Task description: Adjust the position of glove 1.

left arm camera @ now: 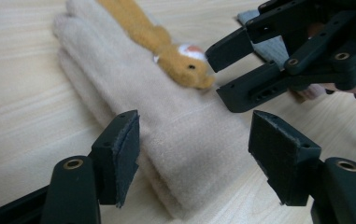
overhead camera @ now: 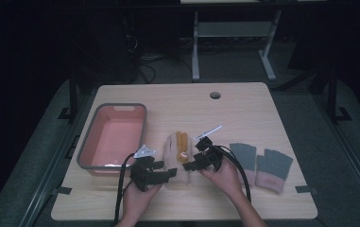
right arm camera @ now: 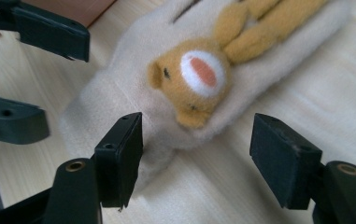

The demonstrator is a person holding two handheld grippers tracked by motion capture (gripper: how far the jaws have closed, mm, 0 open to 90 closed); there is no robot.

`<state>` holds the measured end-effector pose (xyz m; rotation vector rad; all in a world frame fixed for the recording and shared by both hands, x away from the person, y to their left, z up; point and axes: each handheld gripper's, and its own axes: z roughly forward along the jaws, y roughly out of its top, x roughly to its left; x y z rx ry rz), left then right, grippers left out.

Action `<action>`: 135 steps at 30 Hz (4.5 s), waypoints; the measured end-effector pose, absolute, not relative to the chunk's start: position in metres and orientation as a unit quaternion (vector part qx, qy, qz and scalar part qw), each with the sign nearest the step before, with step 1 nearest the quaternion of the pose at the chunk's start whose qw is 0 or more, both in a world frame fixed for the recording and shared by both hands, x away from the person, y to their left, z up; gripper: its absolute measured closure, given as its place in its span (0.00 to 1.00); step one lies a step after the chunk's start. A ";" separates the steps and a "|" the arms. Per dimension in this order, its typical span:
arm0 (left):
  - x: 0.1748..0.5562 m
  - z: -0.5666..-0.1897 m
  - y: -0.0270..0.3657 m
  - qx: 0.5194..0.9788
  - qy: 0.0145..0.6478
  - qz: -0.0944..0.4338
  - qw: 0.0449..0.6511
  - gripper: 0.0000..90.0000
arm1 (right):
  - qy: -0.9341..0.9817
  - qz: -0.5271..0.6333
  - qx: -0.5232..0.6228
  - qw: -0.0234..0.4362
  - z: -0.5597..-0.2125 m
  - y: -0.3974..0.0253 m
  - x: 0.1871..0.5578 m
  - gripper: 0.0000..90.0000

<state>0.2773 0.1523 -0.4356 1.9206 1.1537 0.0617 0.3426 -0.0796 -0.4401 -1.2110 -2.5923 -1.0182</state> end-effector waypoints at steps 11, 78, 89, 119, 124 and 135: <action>0.285 -0.446 0.157 0.760 0.505 0.000 0.410 0.37 | -0.840 -0.336 -0.421 0.065 -0.446 -0.074 0.344 0.38; 0.318 -0.472 0.135 0.732 0.521 -0.116 0.423 0.66 | -0.771 -0.378 -0.492 0.147 -0.468 -0.096 0.342 0.65; 0.322 -0.474 0.139 0.727 0.519 -0.137 0.428 0.71 | -0.777 -0.380 -0.481 0.145 -0.463 -0.094 0.342 0.79; 0.320 -0.474 0.139 0.726 0.515 -0.126 0.437 0.74 | -0.779 -0.369 -0.482 0.156 -0.464 -0.093 0.339 0.76; 0.319 -0.471 0.139 0.730 0.509 -0.120 0.441 0.74 | -0.782 -0.376 -0.474 0.148 -0.460 -0.093 0.337 0.80; 0.319 -0.460 0.142 0.732 0.501 -0.118 0.446 0.75 | -0.778 -0.386 -0.472 0.150 -0.452 -0.092 0.337 0.81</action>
